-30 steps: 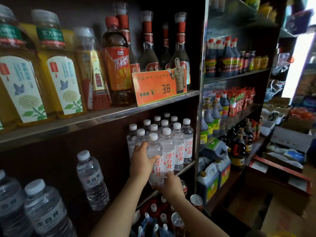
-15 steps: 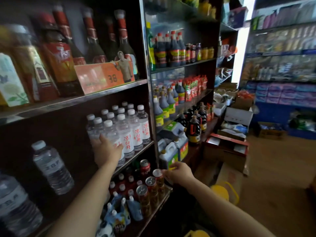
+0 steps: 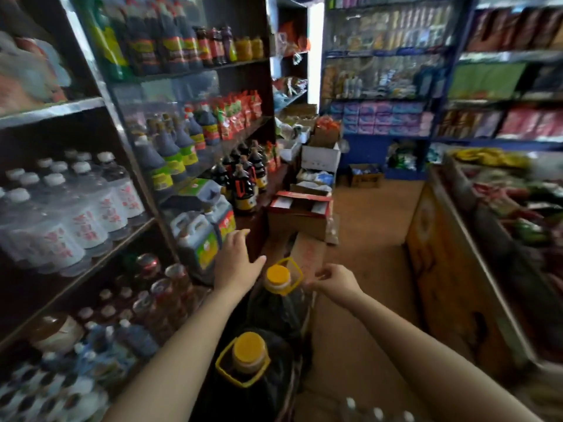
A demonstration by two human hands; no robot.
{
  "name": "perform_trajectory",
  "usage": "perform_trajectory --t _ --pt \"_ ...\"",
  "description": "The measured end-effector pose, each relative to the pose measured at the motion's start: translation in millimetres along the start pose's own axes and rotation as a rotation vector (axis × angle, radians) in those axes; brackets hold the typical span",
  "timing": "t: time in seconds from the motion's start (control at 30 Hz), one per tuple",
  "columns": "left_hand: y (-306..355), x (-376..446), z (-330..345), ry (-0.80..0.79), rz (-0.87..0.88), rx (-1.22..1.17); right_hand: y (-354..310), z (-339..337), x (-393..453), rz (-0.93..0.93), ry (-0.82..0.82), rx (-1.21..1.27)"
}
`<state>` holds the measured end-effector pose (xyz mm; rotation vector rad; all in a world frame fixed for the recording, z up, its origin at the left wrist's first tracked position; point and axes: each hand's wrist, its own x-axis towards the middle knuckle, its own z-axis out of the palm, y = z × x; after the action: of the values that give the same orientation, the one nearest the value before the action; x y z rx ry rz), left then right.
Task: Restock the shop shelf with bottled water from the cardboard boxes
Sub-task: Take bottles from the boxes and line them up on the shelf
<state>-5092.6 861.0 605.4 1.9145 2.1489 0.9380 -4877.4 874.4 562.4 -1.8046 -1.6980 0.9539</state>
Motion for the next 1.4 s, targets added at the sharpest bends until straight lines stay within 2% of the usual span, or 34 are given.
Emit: perform_trajectory --t 0.23,0.5,0.73,0.97,1.2,1.4 --pt "74.7 -63.5 129.3 -0.352 0.118 -0.133 139.6 -45.7 -33.7 0.248 0.087 0.103" --pt "70.2 -125.6 259.6 -0.552 0.072 -0.110 270.2 -15.0 -53.2 0.380 0.114 0.069" --pt "21.3 -201.3 393.1 -0.744 0.073 -0.122 413.5 70.1 -64.2 0.501 0.047 0.084" --pt "-58.9 -276.9 534.8 -0.894 0.032 -0.162 551.6 181.4 -59.6 0.556 0.018 0.077" --pt "-127.5 -333.6 667.7 -1.037 -0.021 -0.260 654.4 286.0 -55.1 0.578 -0.104 0.083" --pt "-151.0 -346.4 738.3 -1.152 0.052 -0.237 719.8 338.8 -33.6 0.576 -0.206 0.149"
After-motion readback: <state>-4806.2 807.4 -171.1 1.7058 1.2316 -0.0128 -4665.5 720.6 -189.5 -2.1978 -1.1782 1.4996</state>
